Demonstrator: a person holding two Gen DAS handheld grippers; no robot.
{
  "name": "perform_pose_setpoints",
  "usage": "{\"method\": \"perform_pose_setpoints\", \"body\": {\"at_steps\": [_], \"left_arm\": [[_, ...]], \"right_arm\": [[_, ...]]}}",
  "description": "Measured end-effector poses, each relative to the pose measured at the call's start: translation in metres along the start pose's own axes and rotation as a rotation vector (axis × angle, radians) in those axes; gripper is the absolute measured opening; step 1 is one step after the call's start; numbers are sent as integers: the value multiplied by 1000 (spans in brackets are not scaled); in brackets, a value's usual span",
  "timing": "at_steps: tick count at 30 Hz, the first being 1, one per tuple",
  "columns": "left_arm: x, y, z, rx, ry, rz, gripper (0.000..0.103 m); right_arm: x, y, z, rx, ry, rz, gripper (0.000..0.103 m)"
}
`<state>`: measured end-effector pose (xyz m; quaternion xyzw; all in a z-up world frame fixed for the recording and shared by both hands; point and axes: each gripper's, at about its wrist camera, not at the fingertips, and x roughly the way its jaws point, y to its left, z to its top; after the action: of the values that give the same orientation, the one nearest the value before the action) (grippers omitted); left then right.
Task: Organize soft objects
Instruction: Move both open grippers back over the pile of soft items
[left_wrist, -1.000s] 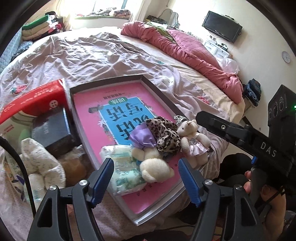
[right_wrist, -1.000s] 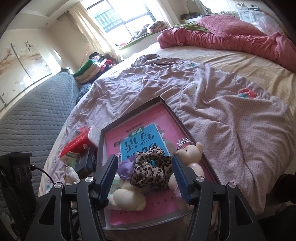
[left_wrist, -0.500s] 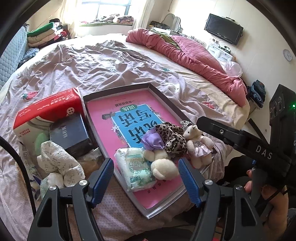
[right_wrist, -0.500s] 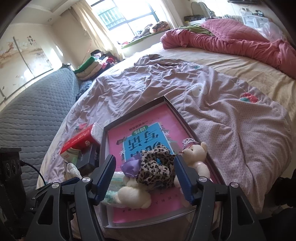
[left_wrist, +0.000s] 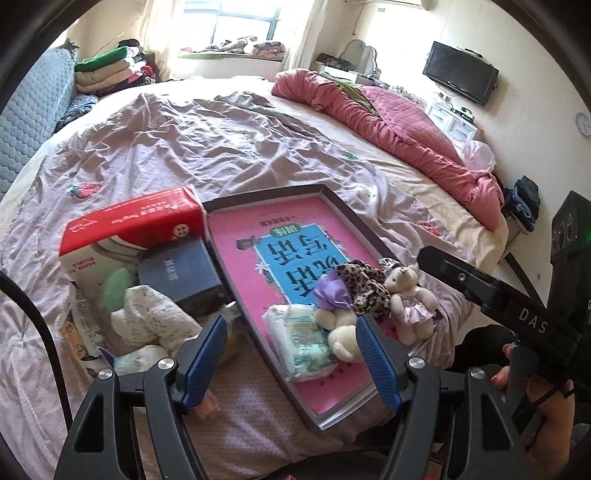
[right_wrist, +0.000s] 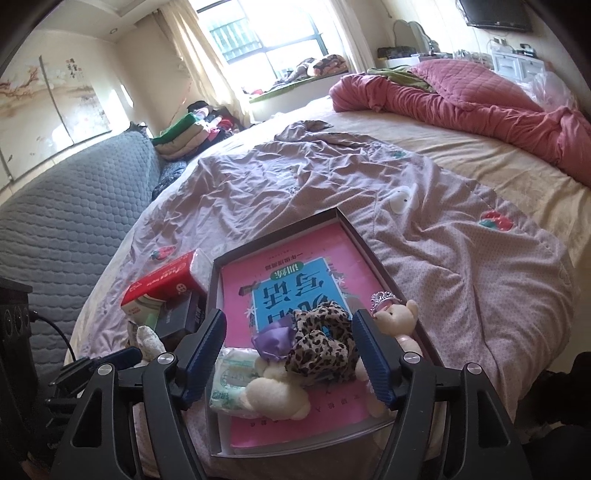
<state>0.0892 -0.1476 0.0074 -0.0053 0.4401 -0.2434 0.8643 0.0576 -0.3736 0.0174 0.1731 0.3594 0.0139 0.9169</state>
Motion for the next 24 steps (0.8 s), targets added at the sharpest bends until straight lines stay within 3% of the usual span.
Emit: {"method": "perform_pose_setpoints", "body": {"at_steps": [12,24], "left_arm": [[-19,19,5,-40,-22,9,72],[-38,37,5,-68,-33,68,72]], "right_arm": [[-8,18,4,-37,-18,9,73],[-9,40,4,-84,-17,27,73]]}}
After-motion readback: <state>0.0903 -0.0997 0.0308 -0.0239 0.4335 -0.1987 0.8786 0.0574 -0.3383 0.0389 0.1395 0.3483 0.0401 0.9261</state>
